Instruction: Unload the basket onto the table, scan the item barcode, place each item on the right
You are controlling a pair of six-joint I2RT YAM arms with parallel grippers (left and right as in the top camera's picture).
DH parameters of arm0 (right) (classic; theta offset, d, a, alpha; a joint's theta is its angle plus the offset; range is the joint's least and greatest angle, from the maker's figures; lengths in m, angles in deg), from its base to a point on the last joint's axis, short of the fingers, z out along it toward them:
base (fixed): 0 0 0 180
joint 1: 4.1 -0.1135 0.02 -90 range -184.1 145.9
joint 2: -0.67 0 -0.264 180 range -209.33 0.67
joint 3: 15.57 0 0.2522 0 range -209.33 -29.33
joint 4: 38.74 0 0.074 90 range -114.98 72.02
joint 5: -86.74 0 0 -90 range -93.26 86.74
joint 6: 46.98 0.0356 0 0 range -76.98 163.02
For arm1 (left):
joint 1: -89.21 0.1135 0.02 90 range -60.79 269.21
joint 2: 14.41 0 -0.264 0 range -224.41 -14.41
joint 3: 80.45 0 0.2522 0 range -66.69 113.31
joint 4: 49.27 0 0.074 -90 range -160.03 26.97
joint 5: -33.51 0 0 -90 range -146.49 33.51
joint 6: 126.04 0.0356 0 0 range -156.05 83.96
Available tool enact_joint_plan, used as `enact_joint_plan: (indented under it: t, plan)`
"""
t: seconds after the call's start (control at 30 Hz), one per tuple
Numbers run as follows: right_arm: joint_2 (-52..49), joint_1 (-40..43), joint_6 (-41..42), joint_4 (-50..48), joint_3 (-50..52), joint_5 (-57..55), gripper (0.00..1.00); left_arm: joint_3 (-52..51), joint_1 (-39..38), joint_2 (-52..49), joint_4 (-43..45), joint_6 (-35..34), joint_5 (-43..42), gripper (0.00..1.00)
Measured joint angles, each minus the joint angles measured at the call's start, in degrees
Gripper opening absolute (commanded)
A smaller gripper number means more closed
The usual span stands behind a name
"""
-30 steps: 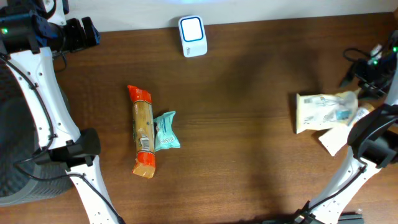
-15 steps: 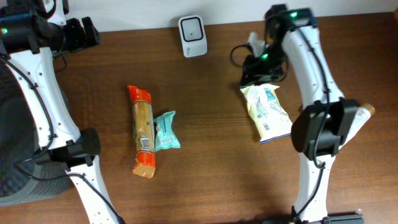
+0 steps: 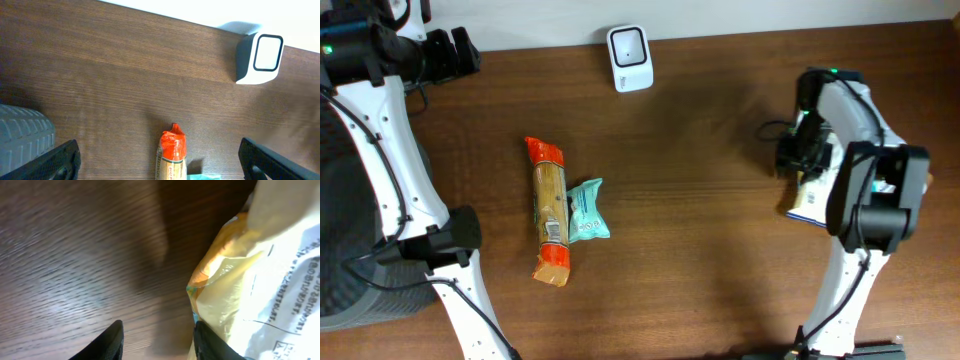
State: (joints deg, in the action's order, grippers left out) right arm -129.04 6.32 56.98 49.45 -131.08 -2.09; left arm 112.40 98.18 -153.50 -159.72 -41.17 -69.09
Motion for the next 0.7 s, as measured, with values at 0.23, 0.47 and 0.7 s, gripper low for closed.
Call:
enact_joint_plan:
  t: [0.23,0.47,0.7]
  plan:
    - [0.8,-4.9,-11.8,7.8,-17.7,18.4,0.51,0.0,0.0,0.0,0.0,0.0,0.0,0.99]
    - [1.3,-28.4,-9.6,-1.7,-12.7,28.1,0.53,0.0,0.0,0.0,0.0,0.0,0.0,0.99]
    - [1.0,-42.7,-3.4,-19.1,0.1,28.9,0.56,0.0,0.0,0.0,0.0,0.0,0.0,0.99]
